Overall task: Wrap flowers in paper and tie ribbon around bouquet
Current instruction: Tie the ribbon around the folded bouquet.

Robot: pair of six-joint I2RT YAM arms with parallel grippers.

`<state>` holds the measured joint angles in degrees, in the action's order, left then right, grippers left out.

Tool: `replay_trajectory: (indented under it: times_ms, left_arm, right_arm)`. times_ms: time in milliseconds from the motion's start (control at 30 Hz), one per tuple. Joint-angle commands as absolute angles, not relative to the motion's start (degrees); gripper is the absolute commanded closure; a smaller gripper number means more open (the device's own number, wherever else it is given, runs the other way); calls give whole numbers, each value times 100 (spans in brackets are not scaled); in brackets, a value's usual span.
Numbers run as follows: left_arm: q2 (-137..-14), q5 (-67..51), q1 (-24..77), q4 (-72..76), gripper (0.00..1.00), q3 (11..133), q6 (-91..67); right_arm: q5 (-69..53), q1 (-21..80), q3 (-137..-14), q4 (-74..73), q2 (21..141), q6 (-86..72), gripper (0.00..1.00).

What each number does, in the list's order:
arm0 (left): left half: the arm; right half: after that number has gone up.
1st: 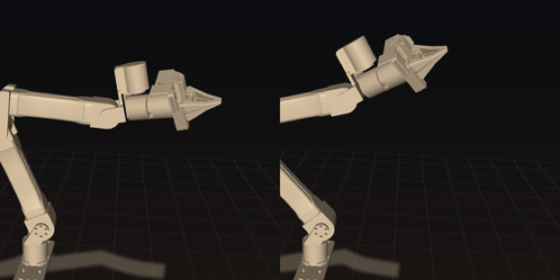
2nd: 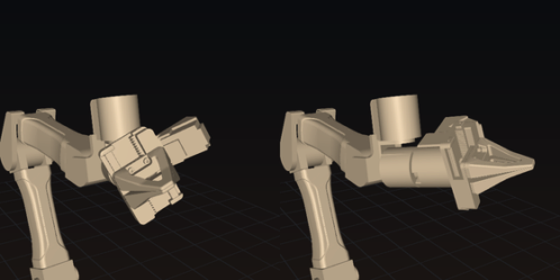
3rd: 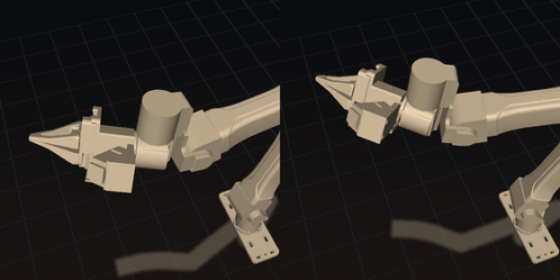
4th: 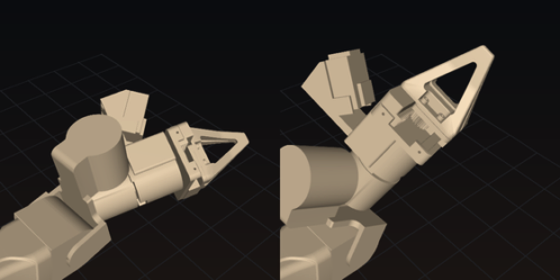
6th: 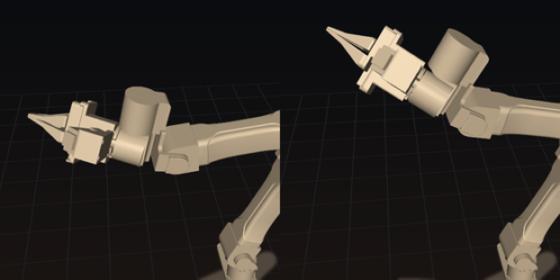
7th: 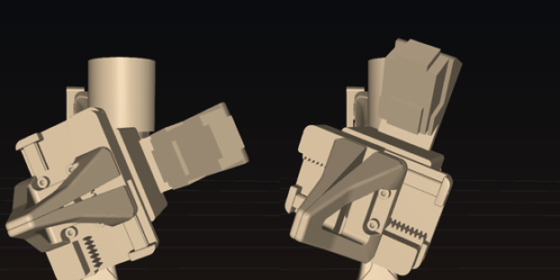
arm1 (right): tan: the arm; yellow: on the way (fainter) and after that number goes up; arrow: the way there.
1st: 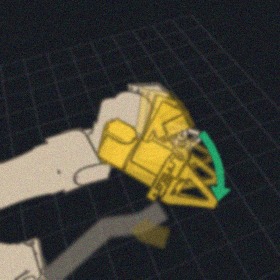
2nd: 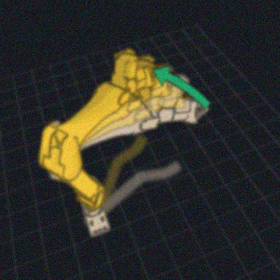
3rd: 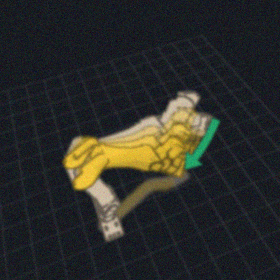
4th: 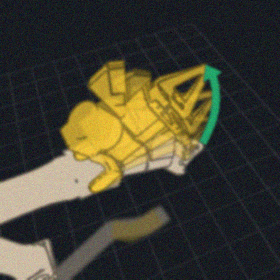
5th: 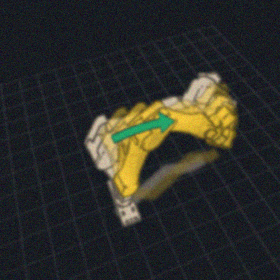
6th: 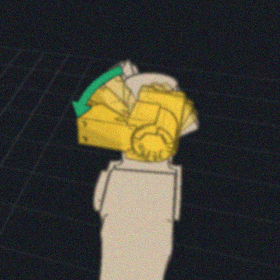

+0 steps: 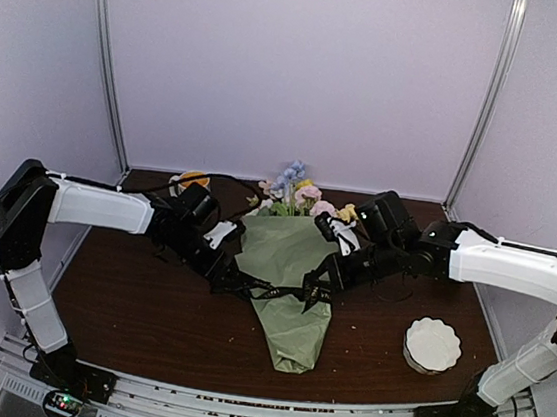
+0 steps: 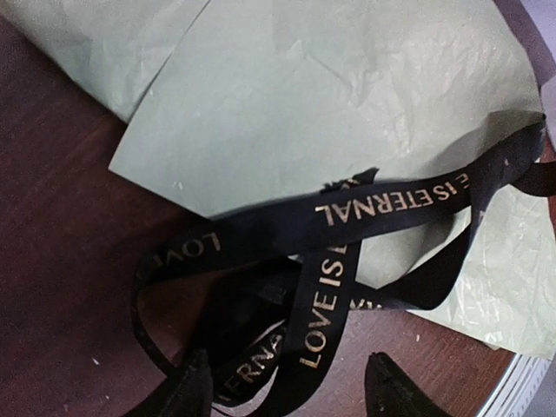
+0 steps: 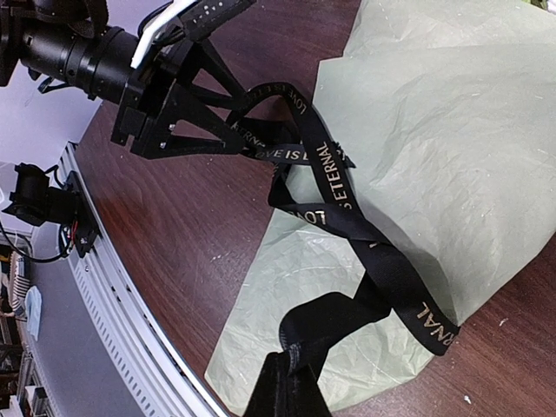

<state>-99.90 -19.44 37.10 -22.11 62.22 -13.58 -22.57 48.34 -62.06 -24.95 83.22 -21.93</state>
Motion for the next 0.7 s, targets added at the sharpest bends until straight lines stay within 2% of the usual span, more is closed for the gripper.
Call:
replay_trajectory:
  times_ms: [0,200,467,667]
  left_arm:
    - [-9903,-1071,3772,-2673,40,6368,-1781]
    - [-10301,-509,3775,-2921,42,6330,-2323]
    - [-10618,-43,3772,-3267,43,6746,-2162]
    - [-10423,152,3768,-3414,43,6715,-1965]
  right_arm:
    - [-2123,4799,-6131,-2402,8293,-2140,100]
    - [-2103,4801,-6019,-2339,8229,-2169,100]
    - [-1995,4782,-6023,-2392,8142,-2163,100]
    - [-1935,4714,-5934,-2447,7960,-2140,100]
